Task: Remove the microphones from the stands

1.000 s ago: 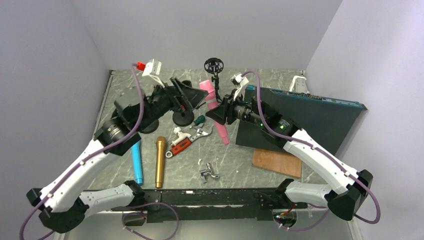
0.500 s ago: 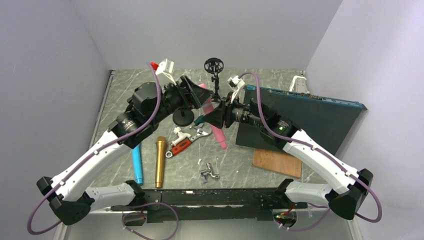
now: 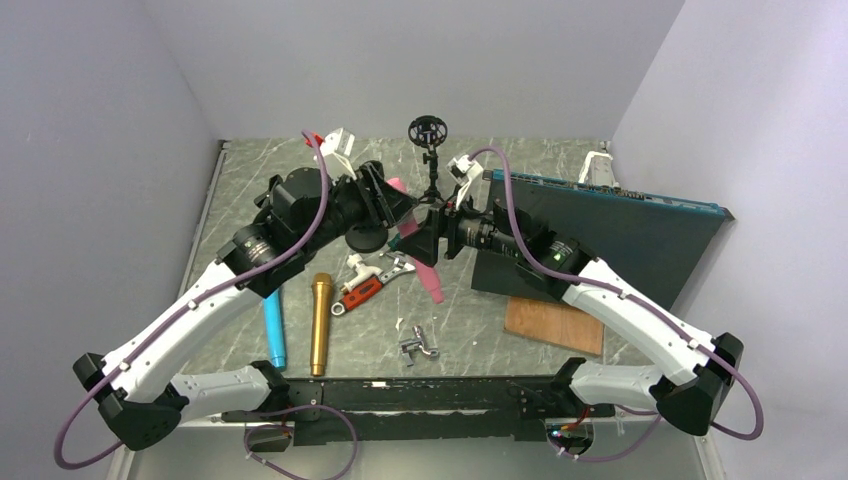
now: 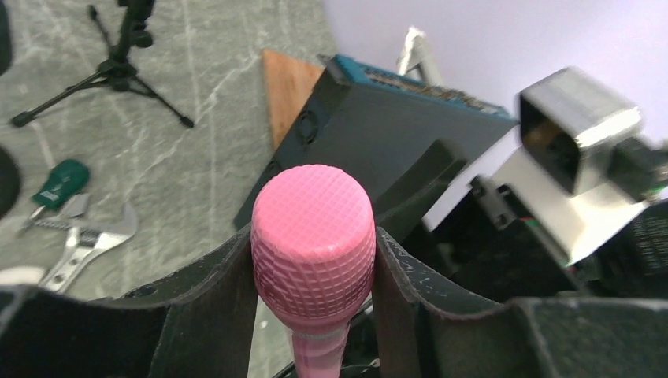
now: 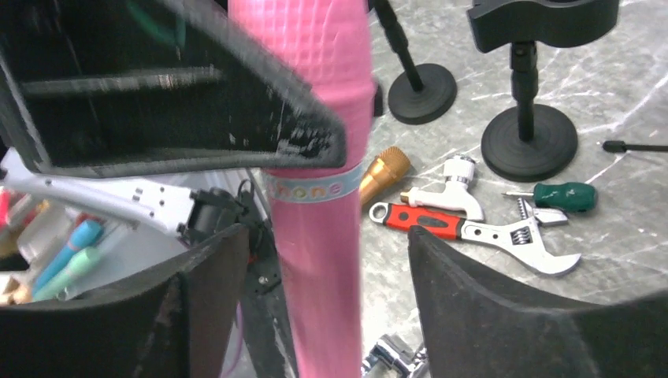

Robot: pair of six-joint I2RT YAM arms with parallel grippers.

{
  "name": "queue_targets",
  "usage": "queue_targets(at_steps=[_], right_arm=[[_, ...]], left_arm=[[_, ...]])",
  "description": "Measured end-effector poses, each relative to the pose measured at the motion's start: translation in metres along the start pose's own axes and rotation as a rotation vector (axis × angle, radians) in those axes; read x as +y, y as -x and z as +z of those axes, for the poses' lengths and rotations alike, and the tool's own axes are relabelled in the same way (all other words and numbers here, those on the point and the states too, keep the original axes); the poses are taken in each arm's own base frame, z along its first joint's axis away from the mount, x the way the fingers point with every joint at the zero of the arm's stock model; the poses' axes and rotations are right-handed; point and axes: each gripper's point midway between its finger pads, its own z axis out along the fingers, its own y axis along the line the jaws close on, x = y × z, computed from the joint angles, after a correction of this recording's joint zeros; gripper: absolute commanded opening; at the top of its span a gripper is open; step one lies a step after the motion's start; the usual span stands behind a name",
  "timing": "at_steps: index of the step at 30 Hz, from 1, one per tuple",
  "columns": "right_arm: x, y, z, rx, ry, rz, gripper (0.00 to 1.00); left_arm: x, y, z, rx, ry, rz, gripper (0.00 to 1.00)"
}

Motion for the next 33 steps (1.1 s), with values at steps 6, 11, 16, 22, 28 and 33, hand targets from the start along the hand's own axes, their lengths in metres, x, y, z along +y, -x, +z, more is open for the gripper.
queue_targets(at_steps=[6, 11, 16, 22, 28, 33], right_arm=[[-0.012, 0.007, -0.004, -0.023, -0.078, -0.04, 0.92], [-0.02, 0.013, -0.011, -0.053, -0.137, -0.061, 0.92], [-0.025, 0.017, -0.014, -0.072, -0.17, -0.071, 0.92], [-0.03, 0.016, -0.015, -0.069, -0.195, -0.068, 0.91], [-0.033, 0.015, -0.015, -0.068, -0.21, -0.066, 0.91], [-0.039, 0.008, -0.016, -0.047, -0.234, -0.059, 0.91]], left_arm=[[0.041, -0.014, -0.025, 0.08, 0.162, 0.122, 0.0], [0.088, -0.019, -0.075, 0.137, 0.34, 0.222, 0.0], [0.14, -0.015, -0.133, 0.161, 0.577, 0.345, 0.0], [0.191, -0.013, -0.167, 0.273, 0.834, 0.455, 0.0], [0.258, -0.014, -0.164, 0.372, 1.064, 0.36, 0.0], [0.284, -0.028, -0.149, 0.38, 1.045, 0.278, 0.0]])
